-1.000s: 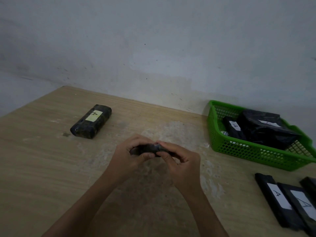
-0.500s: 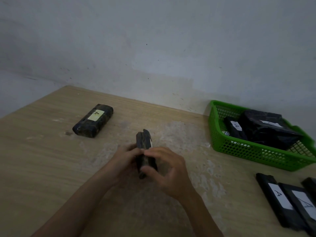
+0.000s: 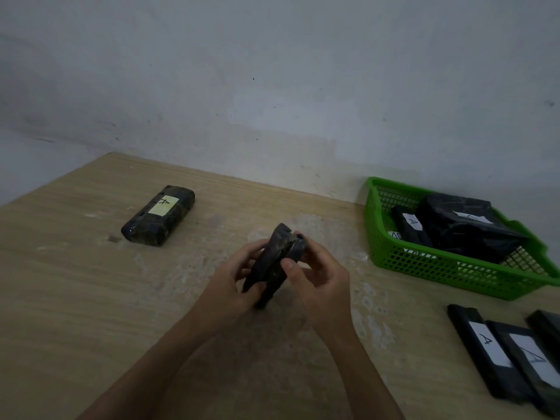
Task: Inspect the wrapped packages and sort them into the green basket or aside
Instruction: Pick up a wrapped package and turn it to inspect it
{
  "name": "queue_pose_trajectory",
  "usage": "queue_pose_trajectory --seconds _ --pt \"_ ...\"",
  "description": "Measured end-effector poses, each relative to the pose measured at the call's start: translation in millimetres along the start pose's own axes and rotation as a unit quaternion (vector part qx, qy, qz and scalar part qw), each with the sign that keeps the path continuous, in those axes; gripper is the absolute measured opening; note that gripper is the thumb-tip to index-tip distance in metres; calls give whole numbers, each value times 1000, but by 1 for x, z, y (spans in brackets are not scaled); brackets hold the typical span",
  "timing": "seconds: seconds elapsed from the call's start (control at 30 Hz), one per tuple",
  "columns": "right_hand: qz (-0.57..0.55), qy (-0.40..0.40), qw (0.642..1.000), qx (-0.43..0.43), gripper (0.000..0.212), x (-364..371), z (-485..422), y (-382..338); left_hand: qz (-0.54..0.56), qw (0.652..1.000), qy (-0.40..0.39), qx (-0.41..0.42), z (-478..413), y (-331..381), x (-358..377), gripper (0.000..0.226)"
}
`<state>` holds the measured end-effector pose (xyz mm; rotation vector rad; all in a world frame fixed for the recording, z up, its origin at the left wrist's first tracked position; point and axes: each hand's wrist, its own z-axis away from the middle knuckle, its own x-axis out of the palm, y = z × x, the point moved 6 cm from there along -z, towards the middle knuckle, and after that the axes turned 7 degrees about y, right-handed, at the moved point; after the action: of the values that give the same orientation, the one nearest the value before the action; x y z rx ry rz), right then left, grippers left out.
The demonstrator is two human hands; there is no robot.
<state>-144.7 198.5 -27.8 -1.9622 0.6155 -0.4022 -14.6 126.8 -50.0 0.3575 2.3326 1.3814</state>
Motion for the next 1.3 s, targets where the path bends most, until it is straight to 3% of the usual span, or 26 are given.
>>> queue_pose_trajectory --seconds 0.23,0.37,0.47,0.6,0.73,0.93,1.1,1.17,1.3 --pt "36 -55 995 -70 42 10 6 -9 -57 977 115 173 2 33 -19 41" --pt "49 -74 991 -101 46 15 10 -12 -119 953 168 223 7 35 -21 31" --pt "49 -58 991 -114 41 14 10 -13 -139 945 186 229 10 34 -19 26" --pt "58 -21 989 -136 19 9 9 -12 -132 946 173 241 12 36 -14 27" --pt "81 -4 984 -158 15 9 10 -13 -117 951 144 248 11 35 -15 33" --pt "95 -27 979 -180 38 11 11 -15 -149 938 174 259 12 34 -18 32" --pt "114 14 972 -205 21 8 11 -17 -156 930 175 282 15 36 -15 27" --pt "122 6 972 -201 24 9 11 -17 -148 939 163 263 12 33 -14 26" --pt "127 -26 982 -139 50 9 8 -10 -43 973 150 167 7 25 -17 28"
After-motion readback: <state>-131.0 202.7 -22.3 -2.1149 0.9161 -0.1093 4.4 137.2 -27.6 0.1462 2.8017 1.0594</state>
